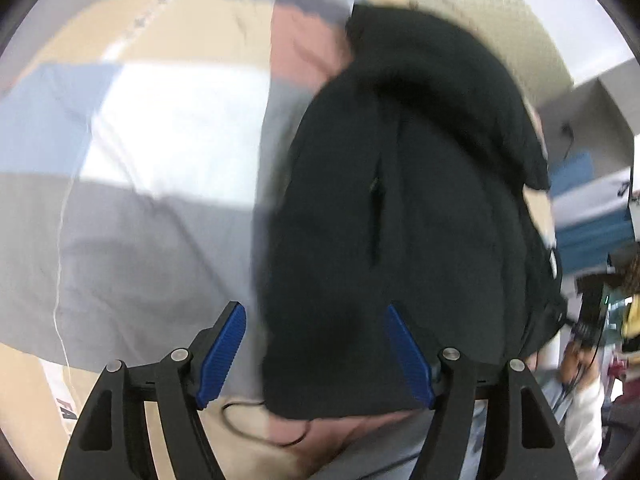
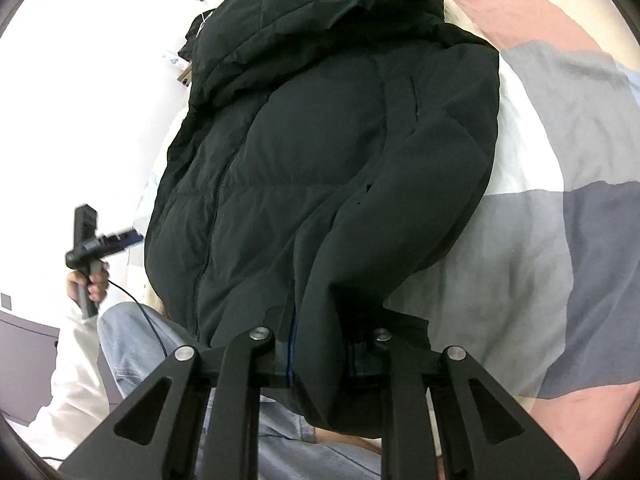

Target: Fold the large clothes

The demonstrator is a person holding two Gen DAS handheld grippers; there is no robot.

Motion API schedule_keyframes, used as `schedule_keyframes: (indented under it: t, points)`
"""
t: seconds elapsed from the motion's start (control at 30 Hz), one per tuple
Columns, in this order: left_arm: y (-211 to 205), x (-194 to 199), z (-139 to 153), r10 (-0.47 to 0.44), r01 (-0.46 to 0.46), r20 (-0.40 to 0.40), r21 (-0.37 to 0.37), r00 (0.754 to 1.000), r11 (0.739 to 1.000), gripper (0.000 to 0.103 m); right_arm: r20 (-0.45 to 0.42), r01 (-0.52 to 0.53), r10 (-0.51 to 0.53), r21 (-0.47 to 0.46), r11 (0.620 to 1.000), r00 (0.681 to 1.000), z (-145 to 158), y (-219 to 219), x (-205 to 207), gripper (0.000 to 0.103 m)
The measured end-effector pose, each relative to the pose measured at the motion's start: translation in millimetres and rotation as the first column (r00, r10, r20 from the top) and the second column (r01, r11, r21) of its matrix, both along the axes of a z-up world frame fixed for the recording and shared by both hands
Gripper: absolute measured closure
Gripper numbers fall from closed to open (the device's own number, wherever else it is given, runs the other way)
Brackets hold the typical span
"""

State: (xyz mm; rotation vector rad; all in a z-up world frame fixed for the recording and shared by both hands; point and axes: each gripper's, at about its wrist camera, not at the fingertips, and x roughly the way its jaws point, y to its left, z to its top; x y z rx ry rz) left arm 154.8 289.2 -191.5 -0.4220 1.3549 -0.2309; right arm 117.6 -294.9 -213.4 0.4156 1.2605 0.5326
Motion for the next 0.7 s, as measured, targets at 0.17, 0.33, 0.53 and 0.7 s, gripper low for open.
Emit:
schedule_keyframes:
  t: [0.17,0.33,0.53,0.7]
  points:
    - [3,-9,-37,-0.036,0.032,-0.038,-0.094,0.999,0.995,0.031,-0.032,0.002,-0.002,-0.019,1.0,0.999,-5,2,2,0.079]
    - [2,-5,-46,-0.06,0.062,0.015,-0.257,0.998,0.964,0.031,-0.031,-0.013,0.013,0.025,1.0,0.999,-2,7,4,0.061]
    - [-9,-3,-56,-0.125,0.134,0.049,-0.405,0.991,0.905,0.028,-0.047,-0.026,0.027,0.027,0.999,0.999,-5,15,6,0.049]
    - [-17,5,-65,-0.112,0.087,-0.037,-0.405,0.993,0.91,0.033,-0.085,-0.014,0.014,-0.008,1.0,0.996,-13,16,10,0.05]
